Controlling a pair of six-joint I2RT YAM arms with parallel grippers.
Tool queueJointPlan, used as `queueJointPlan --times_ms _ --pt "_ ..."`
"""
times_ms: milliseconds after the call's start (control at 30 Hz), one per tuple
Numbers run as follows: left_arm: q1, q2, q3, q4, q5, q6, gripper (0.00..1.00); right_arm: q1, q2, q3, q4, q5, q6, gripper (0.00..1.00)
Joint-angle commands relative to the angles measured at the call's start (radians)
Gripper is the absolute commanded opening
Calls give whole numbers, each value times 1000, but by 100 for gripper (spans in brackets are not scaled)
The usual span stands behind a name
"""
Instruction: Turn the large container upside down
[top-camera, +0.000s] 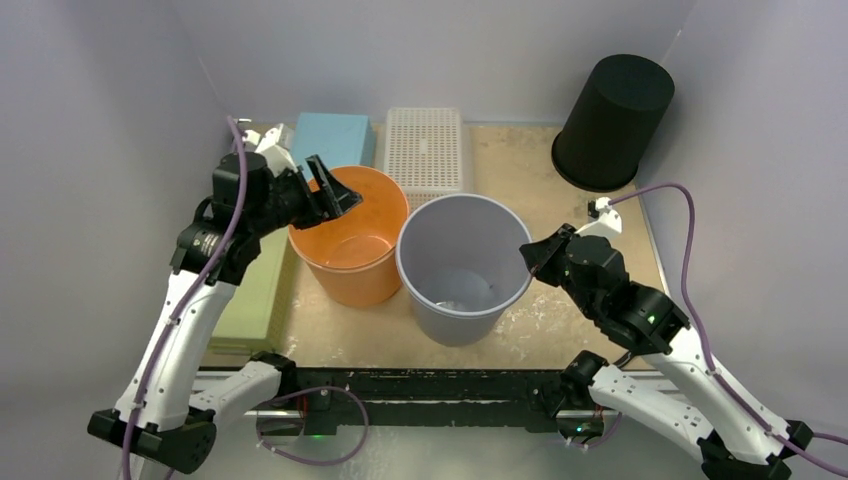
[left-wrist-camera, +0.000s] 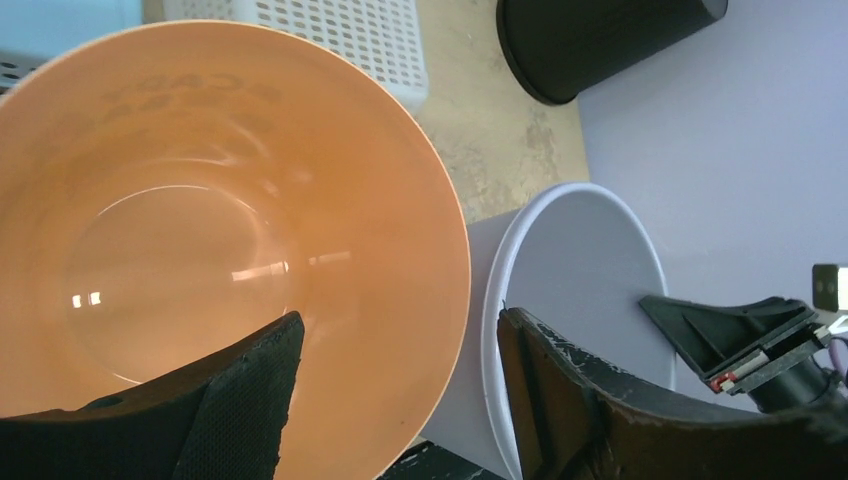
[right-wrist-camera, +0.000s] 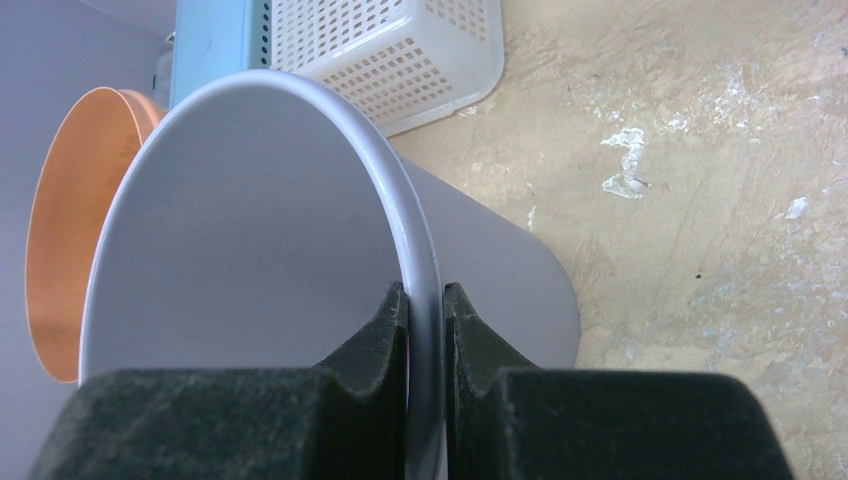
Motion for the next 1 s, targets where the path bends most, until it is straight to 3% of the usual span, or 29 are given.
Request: queueJointPlan --times_ms 0,133,533,800,967 --pt "-182 20 31 63 -106 6 69 3 1 27 29 38 39 0" --pt "-435 36 24 95 -339 -32 69 3 12 32 20 49 43 0" --pt "-629 -14 -111 156 -440 -138 65 3 -4 40 16 44 44 0" --pt "-844 3 -153 138 -563 -190 60 3 -7 63 6 50 35 0" --pt "-890 0 -185 146 -606 -228 55 3 -14 62 13 35 33 0"
